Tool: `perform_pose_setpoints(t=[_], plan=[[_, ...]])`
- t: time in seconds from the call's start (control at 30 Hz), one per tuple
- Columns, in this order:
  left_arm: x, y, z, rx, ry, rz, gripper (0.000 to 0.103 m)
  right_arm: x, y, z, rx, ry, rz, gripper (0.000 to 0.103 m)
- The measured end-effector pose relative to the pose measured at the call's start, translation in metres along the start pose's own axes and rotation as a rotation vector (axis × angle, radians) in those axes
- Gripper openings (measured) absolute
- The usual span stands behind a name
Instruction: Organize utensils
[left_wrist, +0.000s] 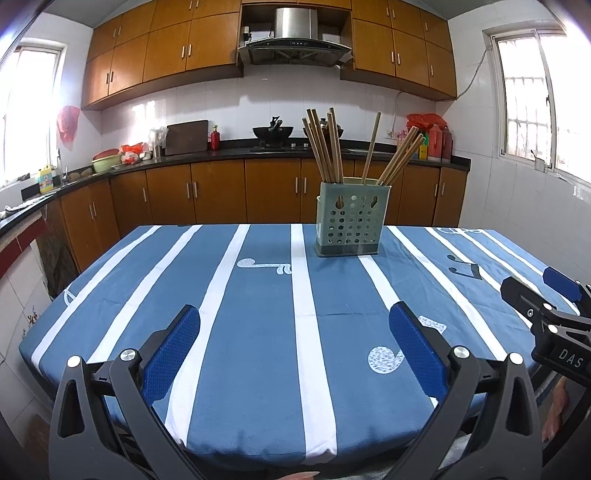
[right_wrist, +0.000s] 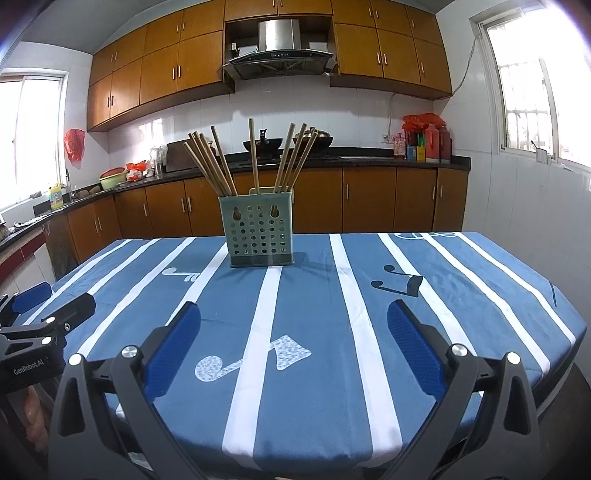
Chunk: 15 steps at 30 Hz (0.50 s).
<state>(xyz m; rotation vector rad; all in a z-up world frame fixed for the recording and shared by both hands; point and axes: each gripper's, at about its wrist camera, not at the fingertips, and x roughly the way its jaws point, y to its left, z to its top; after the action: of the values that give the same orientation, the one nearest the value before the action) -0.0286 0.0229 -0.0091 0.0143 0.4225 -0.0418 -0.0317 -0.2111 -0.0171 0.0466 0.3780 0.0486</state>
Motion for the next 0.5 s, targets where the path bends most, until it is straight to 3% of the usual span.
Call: perform_pose_setpoints(t=[0.5], plan=[[-0.0002,-0.0004,-0.0006,0.001,0.001,0.000,0.101,0.0017,0.0007,-0.0019,0.005,0.004,0.004,0.099]])
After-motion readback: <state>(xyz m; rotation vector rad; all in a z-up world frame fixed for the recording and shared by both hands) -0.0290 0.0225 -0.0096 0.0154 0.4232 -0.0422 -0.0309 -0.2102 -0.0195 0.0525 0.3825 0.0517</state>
